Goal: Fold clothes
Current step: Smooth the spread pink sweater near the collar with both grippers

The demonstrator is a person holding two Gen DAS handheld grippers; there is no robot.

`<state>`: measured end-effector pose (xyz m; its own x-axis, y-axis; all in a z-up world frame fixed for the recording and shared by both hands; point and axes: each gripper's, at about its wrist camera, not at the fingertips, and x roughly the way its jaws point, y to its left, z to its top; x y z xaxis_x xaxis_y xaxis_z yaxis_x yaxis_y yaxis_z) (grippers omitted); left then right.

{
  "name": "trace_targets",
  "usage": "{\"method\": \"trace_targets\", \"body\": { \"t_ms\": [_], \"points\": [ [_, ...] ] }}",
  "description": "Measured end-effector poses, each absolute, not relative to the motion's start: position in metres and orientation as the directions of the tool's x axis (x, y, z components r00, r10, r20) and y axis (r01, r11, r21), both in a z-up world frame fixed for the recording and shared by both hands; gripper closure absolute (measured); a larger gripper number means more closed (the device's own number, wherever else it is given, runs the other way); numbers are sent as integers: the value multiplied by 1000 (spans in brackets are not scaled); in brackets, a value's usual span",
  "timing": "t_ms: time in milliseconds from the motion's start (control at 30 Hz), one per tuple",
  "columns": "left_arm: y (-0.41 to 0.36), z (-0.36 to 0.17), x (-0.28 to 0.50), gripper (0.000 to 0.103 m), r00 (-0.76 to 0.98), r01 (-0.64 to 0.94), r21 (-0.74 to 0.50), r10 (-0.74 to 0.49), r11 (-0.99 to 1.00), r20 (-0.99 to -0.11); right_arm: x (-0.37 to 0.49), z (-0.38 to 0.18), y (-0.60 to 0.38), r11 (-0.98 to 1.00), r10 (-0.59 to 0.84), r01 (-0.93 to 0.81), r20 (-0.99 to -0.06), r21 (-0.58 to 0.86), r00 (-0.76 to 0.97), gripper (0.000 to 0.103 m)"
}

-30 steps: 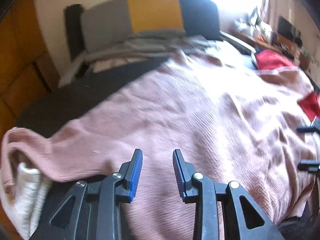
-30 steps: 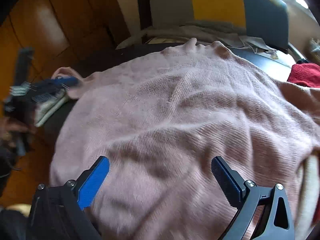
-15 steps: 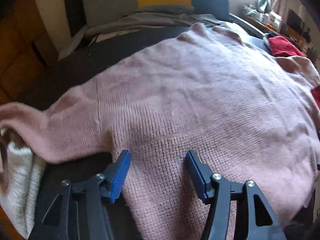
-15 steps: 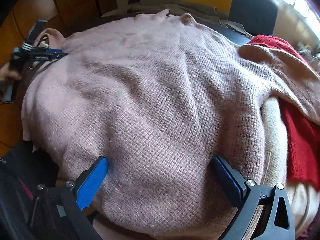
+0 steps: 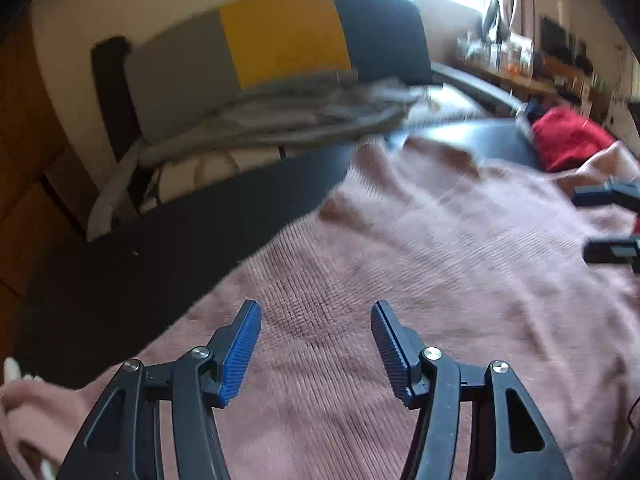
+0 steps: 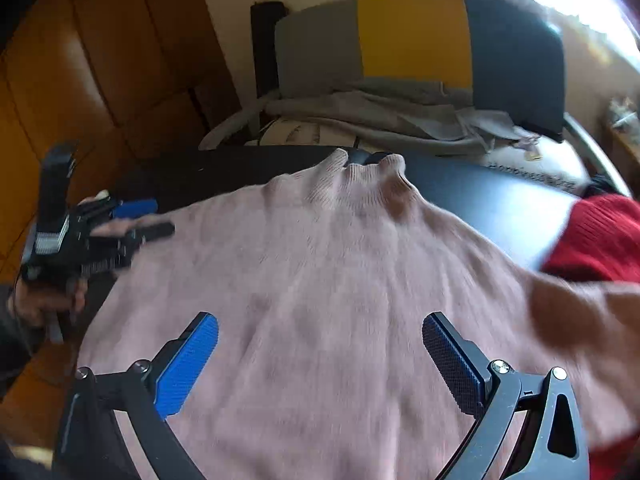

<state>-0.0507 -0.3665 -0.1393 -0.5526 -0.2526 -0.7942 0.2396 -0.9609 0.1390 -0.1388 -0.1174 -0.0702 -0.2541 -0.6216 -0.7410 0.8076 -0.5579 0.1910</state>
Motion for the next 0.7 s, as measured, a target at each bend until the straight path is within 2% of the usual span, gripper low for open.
{"method": "trace_targets", "body": {
  "t_ms": [100, 133, 167, 200, 233, 300, 567, 700],
  "points": [
    [-382, -170, -69, 39, -522, 248, 127, -243, -960, -817, -171, -91, -152, -573, -568, 799, -791, 181, -228, 0],
    [-390, -171, -68, 32, -557, 263, 92, -230, -960, -798, -181, -101, -161, -580, -542, 797, -810, 166, -226, 0],
    [-401, -174, -69, 19, -564, 283, 58, -215, -957, -798, -191, -112, -169, -591, -511, 792, -830, 152, -222, 0],
    [-416, -177, -71, 15, -571, 310, 13, -197, -951, -797, -197, -118, -175, -598, -494, 790, -838, 134, -232, 0],
    [-427, -178, -75, 13, -576, 324, -12, -188, -946, -796, -200, -120, -181, -596, -492, 796, -831, 103, -261, 0],
    [-437, -179, -84, 13, -572, 326, 25, -218, -945, -790, -208, -123, -194, -595, -488, 802, -816, 50, -311, 0],
    [-486, -183, -135, 2, -564, 311, 96, -265, -945, -782, -242, -124, -248, -642, -429, 766, -815, -28, -390, 0],
    [-498, -182, -142, 1, -549, 329, 80, -260, -941, -794, -253, -123, -261, -659, -428, 752, -809, -25, -402, 0]
  ]
}}
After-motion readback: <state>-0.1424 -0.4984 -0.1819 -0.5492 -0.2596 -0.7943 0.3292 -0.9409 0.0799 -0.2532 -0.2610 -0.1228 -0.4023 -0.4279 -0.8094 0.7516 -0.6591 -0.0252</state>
